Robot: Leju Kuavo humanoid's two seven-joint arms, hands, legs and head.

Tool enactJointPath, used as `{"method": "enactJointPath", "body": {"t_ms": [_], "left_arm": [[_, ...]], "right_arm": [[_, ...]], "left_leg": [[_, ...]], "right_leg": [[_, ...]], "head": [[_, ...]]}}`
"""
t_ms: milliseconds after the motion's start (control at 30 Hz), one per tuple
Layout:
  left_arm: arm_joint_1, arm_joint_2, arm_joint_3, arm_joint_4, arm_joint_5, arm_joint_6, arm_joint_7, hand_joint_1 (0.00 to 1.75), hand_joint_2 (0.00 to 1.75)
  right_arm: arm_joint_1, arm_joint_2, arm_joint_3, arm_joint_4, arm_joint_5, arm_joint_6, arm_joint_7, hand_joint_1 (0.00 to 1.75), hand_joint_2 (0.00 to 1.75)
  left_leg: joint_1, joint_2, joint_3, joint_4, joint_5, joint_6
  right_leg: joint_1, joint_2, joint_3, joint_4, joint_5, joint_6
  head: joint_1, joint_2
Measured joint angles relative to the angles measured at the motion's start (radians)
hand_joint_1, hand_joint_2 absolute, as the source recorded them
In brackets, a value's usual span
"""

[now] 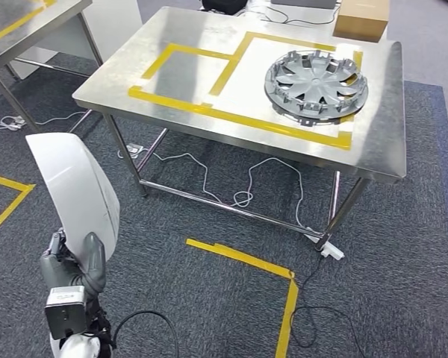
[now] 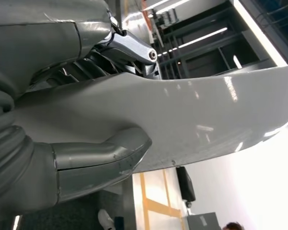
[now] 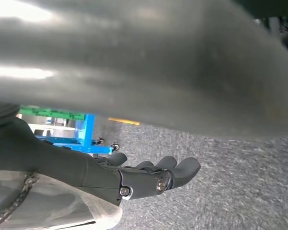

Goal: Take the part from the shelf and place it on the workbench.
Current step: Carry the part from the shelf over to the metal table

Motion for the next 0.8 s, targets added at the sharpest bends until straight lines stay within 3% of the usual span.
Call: {"method": "enactJointPath", "body": {"t_ms": [100, 133, 200, 233, 267, 300, 333, 367, 433, 533, 600, 667, 733, 767, 800], "left_arm": [[0.016, 0.004, 0.006, -0.028, 0.005, -0.003, 0.000, 1.75, 1.75], [0.018, 0.004, 0.007, -0.035, 0.005, -0.006, 0.000, 1.75, 1.75], [0.019, 0.004, 0.009, -0.040, 0.001, -0.014, 0.000, 1.75, 1.75], [0.021, 0.004, 0.009, -0.041, 0.000, -0.017, 0.000, 1.75, 1.75], [0.022, 0.004, 0.010, -0.041, -0.001, -0.018, 0.000, 1.75, 1.75], [0.023, 0.004, 0.011, -0.041, -0.001, -0.018, 0.000, 1.75, 1.75], [0.024, 0.004, 0.011, -0.041, -0.001, -0.019, 0.000, 1.75, 1.75], [0.025, 0.004, 0.012, -0.042, -0.001, -0.019, 0.000, 1.75, 1.75], [0.025, 0.004, 0.014, -0.045, 0.000, -0.019, 0.000, 1.75, 1.75], [0.025, 0.004, 0.015, -0.049, 0.001, -0.019, 0.000, 1.75, 1.75], [0.025, 0.004, 0.015, -0.052, 0.002, -0.019, 0.000, 1.75, 1.75], [0.026, 0.005, 0.015, -0.054, 0.002, -0.021, 0.000, 1.75, 1.75], [0.030, 0.006, 0.017, -0.054, 0.003, -0.023, 0.000, 1.75, 1.75], [0.031, 0.007, 0.018, -0.054, 0.003, -0.024, 0.000, 1.75, 1.75], [0.032, 0.007, 0.018, -0.054, 0.003, -0.025, 0.000, 1.75, 1.75]], "right_arm": [[0.001, 0.000, 0.000, -0.001, 0.000, -0.002, 0.001, 0.00, 0.00], [0.001, 0.000, 0.000, -0.001, 0.001, -0.002, 0.002, 0.00, 0.00], [0.000, 0.000, 0.000, -0.001, 0.001, -0.002, 0.002, 0.00, 0.00], [0.000, -0.001, 0.000, -0.001, 0.002, -0.002, 0.002, 0.00, 0.00], [0.001, -0.001, 0.000, -0.001, 0.002, -0.002, 0.001, 0.00, 0.00], [0.002, -0.001, -0.001, -0.001, 0.003, -0.002, 0.001, 0.00, 0.00], [0.002, -0.002, -0.001, -0.001, 0.003, -0.002, 0.002, 0.00, 0.00], [0.002, -0.002, -0.001, -0.001, 0.003, -0.002, 0.002, 0.00, 0.00], [0.000, -0.002, -0.001, -0.001, 0.003, -0.002, 0.001, 0.00, 0.00], [0.000, -0.002, -0.001, -0.001, 0.004, -0.005, -0.004, 0.00, 0.00], [0.000, -0.002, -0.001, -0.001, 0.005, -0.006, -0.004, 0.00, 0.00], [0.000, -0.002, -0.001, -0.001, 0.006, -0.007, -0.004, 0.00, 0.00], [0.001, -0.002, -0.001, -0.001, 0.006, -0.009, -0.006, 0.00, 0.00], [0.001, -0.002, -0.001, -0.001, 0.006, -0.010, -0.006, 0.00, 0.00], [0.002, -0.002, -0.001, -0.001, 0.006, -0.010, -0.007, 0.00, 0.00]], "left_leg": [[0.007, 0.000, 0.006, -0.014, 0.005, 0.008], [0.011, 0.000, 0.009, -0.017, 0.006, 0.011], [0.011, 0.001, 0.010, -0.018, 0.003, 0.015], [0.012, 0.002, 0.011, -0.017, 0.002, 0.015], [0.012, 0.002, 0.013, -0.017, 0.000, 0.015], [0.013, 0.001, 0.016, -0.017, -0.003, 0.013], [0.014, 0.001, 0.021, -0.017, -0.006, 0.011], [0.015, 0.000, 0.027, -0.017, -0.010, 0.006], [0.011, 0.000, 0.033, -0.014, -0.019, -0.006], [0.010, 0.000, 0.035, -0.013, -0.024, -0.020], [0.013, 0.000, 0.031, 0.011, -0.042, -0.030], [0.015, 0.000, -0.012, 0.110, -0.094, -0.039], [0.015, 0.000, -0.080, 0.241, -0.142, -0.041], [0.015, 0.000, -0.101, 0.276, -0.144, -0.040], [0.015, 0.000, -0.105, 0.271, -0.125, -0.038]], "right_leg": [[-0.002, -0.002, -0.015, 0.025, -0.020, 0.017], [-0.003, -0.003, -0.037, 0.068, -0.043, 0.023], [-0.009, -0.003, -0.108, 0.203, -0.100, 0.032], [-0.011, -0.003, -0.142, 0.262, -0.116, 0.036], [-0.013, -0.003, -0.161, 0.289, -0.113, 0.039], [-0.016, -0.004, -0.160, 0.274, -0.090, 0.042], [-0.018, -0.005, -0.137, 0.220, -0.051, 0.044], [-0.020, -0.008, -0.104, 0.147, -0.014, 0.045], [-0.019, -0.012, -0.044, 0.032, 0.024, 0.039], [-0.015, -0.011, -0.027, 0.008, 0.019, 0.017], [-0.015, -0.011, -0.021, 0.005, 0.017, 0.003], [-0.016, -0.012, -0.013, 0.002, 0.012, -0.010], [-0.014, -0.011, -0.008, 0.002, 0.007, -0.016], [-0.012, -0.011, -0.004, 0.002, 0.004, -0.018], [-0.010, -0.009, 0.000, 0.002, 0.002, -0.018]], "head": [[0.002, 0.000], [0.004, 0.000], [0.007, 0.000], [0.007, 0.000], [0.007, 0.000], [0.007, 0.000], [0.007, 0.000], [0.007, 0.000], [0.007, 0.000], [0.005, 0.000], [0.001, 0.000], [-0.004, 0.000], [-0.006, 0.000], [-0.006, 0.000], [-0.006, 0.000]]}}
